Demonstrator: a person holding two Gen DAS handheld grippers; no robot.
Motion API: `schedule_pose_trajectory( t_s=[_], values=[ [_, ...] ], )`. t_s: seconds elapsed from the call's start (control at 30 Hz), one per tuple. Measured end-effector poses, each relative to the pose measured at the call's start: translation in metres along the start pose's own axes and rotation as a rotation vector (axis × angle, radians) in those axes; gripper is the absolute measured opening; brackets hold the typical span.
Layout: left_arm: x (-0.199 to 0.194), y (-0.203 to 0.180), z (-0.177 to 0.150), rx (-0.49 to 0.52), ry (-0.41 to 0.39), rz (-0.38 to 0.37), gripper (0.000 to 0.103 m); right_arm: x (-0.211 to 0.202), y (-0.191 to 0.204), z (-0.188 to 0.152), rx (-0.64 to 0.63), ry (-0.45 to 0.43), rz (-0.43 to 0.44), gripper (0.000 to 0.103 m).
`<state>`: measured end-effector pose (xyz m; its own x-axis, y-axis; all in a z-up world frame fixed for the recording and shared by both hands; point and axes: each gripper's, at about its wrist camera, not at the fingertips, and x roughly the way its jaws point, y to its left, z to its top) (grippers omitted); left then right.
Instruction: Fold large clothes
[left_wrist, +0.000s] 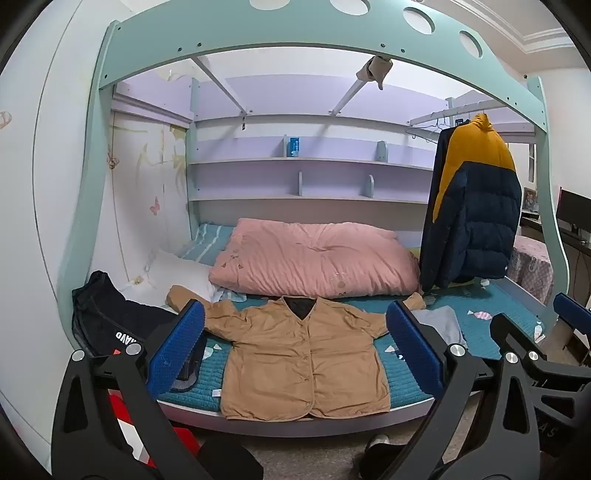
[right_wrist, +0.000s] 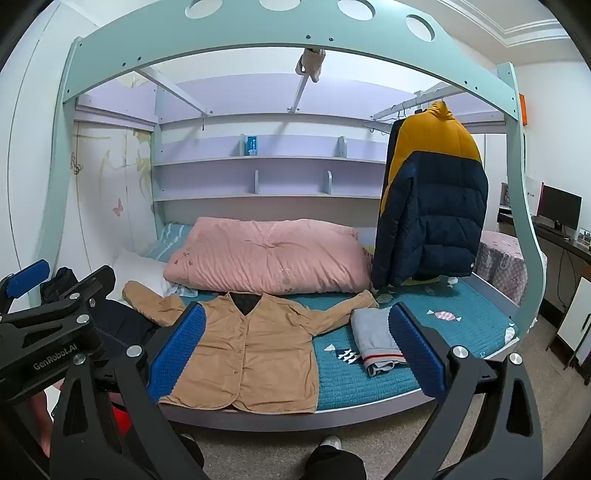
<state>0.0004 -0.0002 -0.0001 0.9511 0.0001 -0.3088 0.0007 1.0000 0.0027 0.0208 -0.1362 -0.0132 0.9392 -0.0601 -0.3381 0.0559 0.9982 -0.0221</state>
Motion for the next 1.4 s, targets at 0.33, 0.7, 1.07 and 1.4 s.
schedule_pose_trajectory(
  t_s=[0.33, 0.7, 1.07, 1.4],
  values=[
    [0.001, 0.007, 0.003, -0.009, -0.009, -0.002, 0.098, 0.0, 0.0, 0.0, 0.0, -0.007, 0.0, 0.096],
    [-0.007, -0.002, 0.017, 0.005, -0.019, -0.003, 0.098, 0.001, 0.0, 0.0, 0.002, -0.013, -0.001, 0.096],
    [-0.011, -0.007, 0.018, 0.009, -0.027, -0.005, 0.098, -0.005, -0.001, 0.005, 0.003, -0.017, -0.002, 0.096],
    [-0.005, -0.012, 0.019, 0.015, -0.021, -0.014, 0.098, -0.008, -0.007, 0.011, 0.004, -0.015, 0.0, 0.096]
  ],
)
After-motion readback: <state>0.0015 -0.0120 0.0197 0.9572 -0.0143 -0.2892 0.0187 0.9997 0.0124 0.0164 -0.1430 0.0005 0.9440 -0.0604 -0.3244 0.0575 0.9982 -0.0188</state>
